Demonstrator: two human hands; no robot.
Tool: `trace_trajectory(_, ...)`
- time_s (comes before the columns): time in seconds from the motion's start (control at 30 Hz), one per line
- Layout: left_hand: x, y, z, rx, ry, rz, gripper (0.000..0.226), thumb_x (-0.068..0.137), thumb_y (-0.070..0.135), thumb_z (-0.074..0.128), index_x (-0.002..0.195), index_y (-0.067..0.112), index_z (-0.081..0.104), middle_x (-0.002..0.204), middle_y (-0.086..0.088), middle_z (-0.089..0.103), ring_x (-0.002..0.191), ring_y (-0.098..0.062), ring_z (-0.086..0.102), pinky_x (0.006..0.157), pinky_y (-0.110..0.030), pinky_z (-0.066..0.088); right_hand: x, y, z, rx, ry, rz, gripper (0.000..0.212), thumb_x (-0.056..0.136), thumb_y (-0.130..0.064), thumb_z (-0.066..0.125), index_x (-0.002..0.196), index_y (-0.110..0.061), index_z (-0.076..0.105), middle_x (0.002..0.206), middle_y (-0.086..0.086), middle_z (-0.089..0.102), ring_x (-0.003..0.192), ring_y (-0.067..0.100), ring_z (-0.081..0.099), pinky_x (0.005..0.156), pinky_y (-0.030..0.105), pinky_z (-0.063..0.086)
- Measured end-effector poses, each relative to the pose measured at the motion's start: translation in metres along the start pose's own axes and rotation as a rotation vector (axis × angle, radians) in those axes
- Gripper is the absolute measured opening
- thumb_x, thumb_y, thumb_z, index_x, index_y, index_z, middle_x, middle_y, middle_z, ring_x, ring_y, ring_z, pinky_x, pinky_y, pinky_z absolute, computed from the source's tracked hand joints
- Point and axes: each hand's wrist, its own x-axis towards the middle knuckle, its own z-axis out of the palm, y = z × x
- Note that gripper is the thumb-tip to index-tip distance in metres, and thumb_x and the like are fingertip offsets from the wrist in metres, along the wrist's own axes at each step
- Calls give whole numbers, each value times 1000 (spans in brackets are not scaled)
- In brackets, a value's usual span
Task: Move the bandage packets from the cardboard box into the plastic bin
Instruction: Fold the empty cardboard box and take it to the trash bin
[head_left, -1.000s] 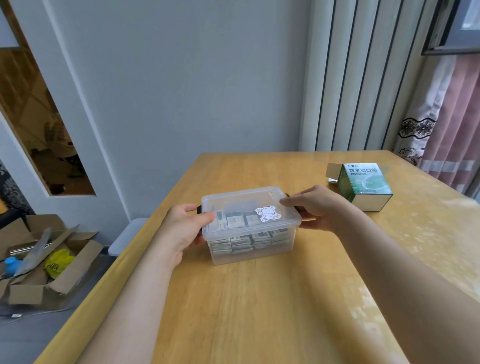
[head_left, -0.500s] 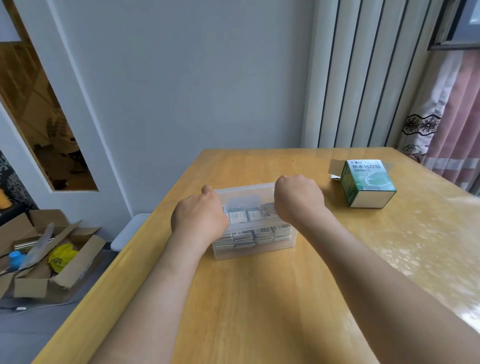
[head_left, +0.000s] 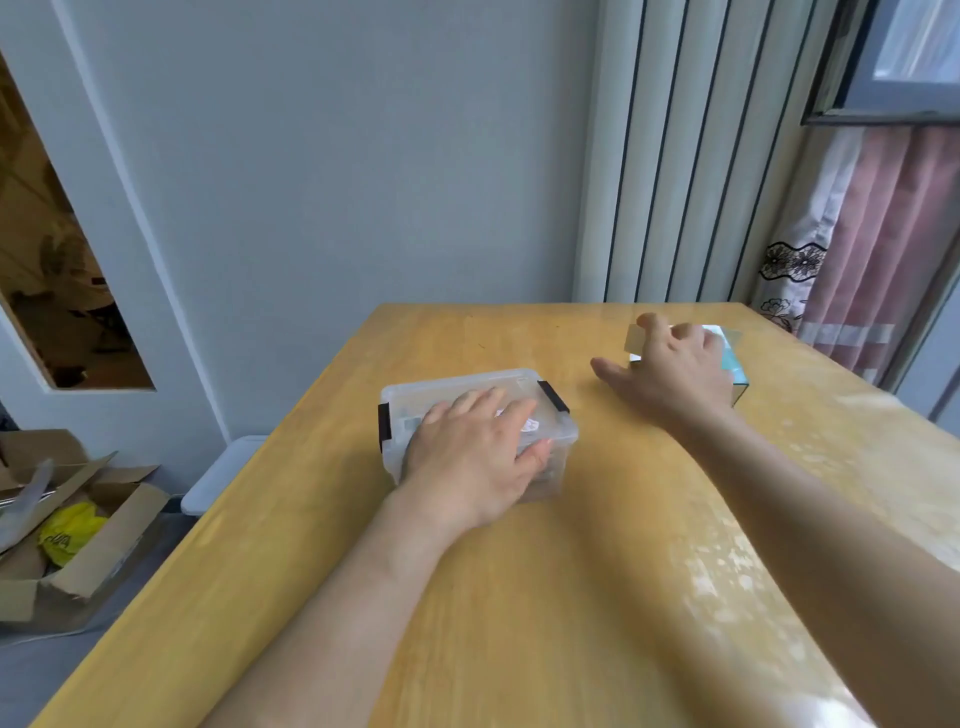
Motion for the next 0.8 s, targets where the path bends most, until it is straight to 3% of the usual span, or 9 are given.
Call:
trace_trajectory(0.1, 5, 2, 10, 130, -11, -18, 51, 96, 55, 27, 140, 30, 37, 148, 6, 35, 139, -17, 27, 110, -37, 22, 21, 36, -4, -70, -38, 142, 97, 74, -73, 58, 148, -24, 17, 156, 15, 16, 145, 35, 7, 106, 56, 26)
trace_trajectory(0.2, 6, 8, 15, 14, 152, 106, 57, 88, 48, 23, 134, 24, 47, 141, 4, 46, 132, -18, 39, 110, -34, 28, 38, 68, 5, -66, -160, 293, 123, 65, -80, 60, 152, -24, -5, 161, 16, 1, 146, 39, 5, 109, 61, 19)
trace_trajectory(0.3, 13, 28, 19, -173, 381, 280, 42, 86, 27, 38, 118, 15, 63, 125, -4, 60, 116, -22, 53, 103, -35, 41, 47, 87, 19, 23, -204, 358, 123, 70, -71, 64, 153, -17, -9, 159, 17, 12, 141, 38, 24, 106, 61, 23)
trace_trajectory(0.37, 16, 52, 24, -333, 400, 334, 38, 84, 18, 40, 112, 14, 65, 117, -2, 63, 107, -20, 55, 96, -30, 43, 46, 93, 29, 86, -145, 374, 110, 74, -58, 62, 152, -8, 3, 149, 16, 29, 132, 35, 38, 104, 58, 31)
trace_trajectory(0.5, 28, 109, 38, -858, 15, 91, 38, 91, 23, 50, 128, 20, 56, 129, 5, 57, 115, -10, 53, 100, -29, 44, 38, 104, 33, 369, -49, 366, 80, 71, -39, 70, 131, 1, 33, 126, 16, 44, 115, 31, 49, 91, 43, 47)
trace_trajectory(0.6, 52, 133, 51, -1193, -200, -152, 86, 74, 49, 72, 144, 24, 31, 141, 5, 44, 122, -10, 50, 101, -28, 43, 24, 111, 23, 756, -93, 325, 78, 52, -27, 80, 115, -13, 36, 122, 13, 51, 107, 26, 57, 87, 42, 53)
trace_trajectory(0.67, 65, 143, 58, -1386, -149, -250, 96, 72, 42, 81, 146, 20, 24, 132, 9, 44, 113, -8, 52, 97, -25, 43, 8, 122, 15, 849, -95, 193, 88, 43, -26, 83, 114, -20, 32, 125, 12, 51, 111, 24, 56, 91, 40, 52)
trace_trajectory(0.8, 74, 144, 67, -1571, 45, -217, 46, 75, 17, 81, 115, 20, 58, 109, 3, 71, 98, -15, 68, 87, -39, 54, -29, 142, -4, 749, -185, -7, 93, 61, -5, 87, 131, -20, 28, 126, 3, 47, 112, 16, 52, 76, 12, 49)
